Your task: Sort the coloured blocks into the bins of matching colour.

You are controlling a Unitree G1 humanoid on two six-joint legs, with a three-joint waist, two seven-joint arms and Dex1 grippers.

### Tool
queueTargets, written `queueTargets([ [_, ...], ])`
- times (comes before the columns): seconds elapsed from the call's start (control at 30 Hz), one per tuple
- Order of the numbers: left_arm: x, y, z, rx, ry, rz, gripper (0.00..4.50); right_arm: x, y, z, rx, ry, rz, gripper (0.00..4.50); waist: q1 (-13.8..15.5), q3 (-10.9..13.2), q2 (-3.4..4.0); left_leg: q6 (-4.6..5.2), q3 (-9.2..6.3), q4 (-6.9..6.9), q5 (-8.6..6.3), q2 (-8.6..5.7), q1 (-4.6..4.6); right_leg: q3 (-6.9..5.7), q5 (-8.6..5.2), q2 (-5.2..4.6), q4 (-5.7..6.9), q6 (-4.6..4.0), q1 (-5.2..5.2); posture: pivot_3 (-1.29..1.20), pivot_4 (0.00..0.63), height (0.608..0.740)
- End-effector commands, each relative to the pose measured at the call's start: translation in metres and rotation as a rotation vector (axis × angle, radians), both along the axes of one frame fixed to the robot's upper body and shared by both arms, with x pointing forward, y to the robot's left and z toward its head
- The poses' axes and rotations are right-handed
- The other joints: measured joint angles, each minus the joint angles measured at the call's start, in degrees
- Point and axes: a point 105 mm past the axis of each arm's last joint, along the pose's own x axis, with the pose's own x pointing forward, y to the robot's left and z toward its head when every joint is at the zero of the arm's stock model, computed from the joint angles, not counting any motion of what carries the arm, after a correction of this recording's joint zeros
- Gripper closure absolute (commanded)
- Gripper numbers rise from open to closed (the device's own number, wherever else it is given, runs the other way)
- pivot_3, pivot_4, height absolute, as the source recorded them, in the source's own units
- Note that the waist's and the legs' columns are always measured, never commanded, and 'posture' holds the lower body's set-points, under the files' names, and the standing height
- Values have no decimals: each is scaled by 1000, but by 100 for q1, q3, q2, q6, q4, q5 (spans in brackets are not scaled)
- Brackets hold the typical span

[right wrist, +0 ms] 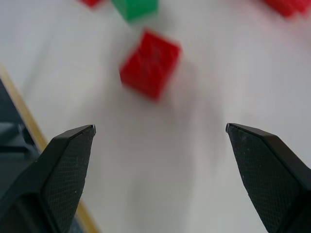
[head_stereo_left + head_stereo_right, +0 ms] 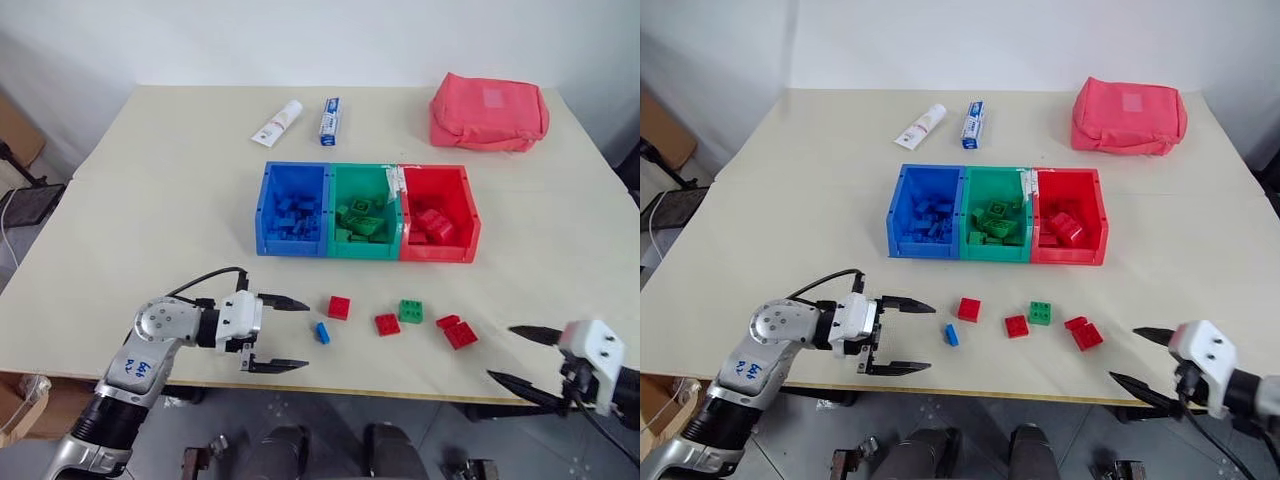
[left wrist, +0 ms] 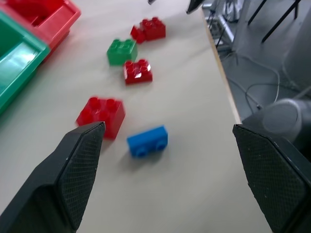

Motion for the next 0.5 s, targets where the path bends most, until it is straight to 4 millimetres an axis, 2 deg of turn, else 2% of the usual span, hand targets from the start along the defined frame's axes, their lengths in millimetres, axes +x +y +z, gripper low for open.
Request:
queueTargets([
  [0.03,-3,10,7,8,-43,5,28,6,16,-4,18,27,19,0,35,0,0,0,-1,-1,0,0,0,0,0,0,-1,0,0,0,150,740],
  [0.3,-6,16,15,17,-79,46,28,25,26,-28,3,55,13,0,66,0,-1,6,-5,0,-8,0,-6,-7,2,0,-16,2,2,0,150,740],
  [0.4,-8,15,14,17,-81,49,0,31,22,-31,2,43,-14,582,42,-2,-4,5,-1,3,-11,5,-2,-4,4,6,-17,-1,5,0,150,740],
  [0.5,-8,15,15,11,-83,47,0,31,18,-32,-1,38,-19,1542,53,-2,-5,4,0,7,-11,9,-1,-3,6,12,-16,-3,7,0,150,740],
])
